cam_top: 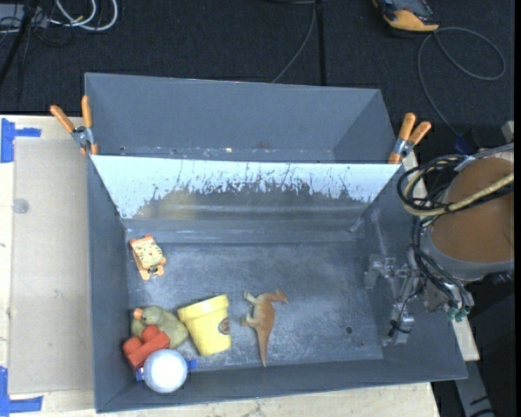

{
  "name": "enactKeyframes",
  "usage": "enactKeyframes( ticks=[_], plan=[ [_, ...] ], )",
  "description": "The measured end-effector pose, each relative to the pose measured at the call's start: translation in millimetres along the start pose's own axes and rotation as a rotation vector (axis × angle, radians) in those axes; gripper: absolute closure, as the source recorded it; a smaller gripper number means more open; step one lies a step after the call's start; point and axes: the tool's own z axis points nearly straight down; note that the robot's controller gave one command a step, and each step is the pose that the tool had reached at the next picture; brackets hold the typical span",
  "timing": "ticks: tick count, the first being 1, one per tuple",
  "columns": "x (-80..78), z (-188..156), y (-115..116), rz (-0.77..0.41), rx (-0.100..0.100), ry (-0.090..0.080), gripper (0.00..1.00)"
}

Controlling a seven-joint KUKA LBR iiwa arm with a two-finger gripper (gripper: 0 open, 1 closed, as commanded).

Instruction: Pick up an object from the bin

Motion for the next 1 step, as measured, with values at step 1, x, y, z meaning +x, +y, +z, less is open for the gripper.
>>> enactKeyframes(
  ticks=[1],
  plan=[
    [-1.8,-4.3,0.2,-0.003,0.002,-0.008,0.0]
  ],
)
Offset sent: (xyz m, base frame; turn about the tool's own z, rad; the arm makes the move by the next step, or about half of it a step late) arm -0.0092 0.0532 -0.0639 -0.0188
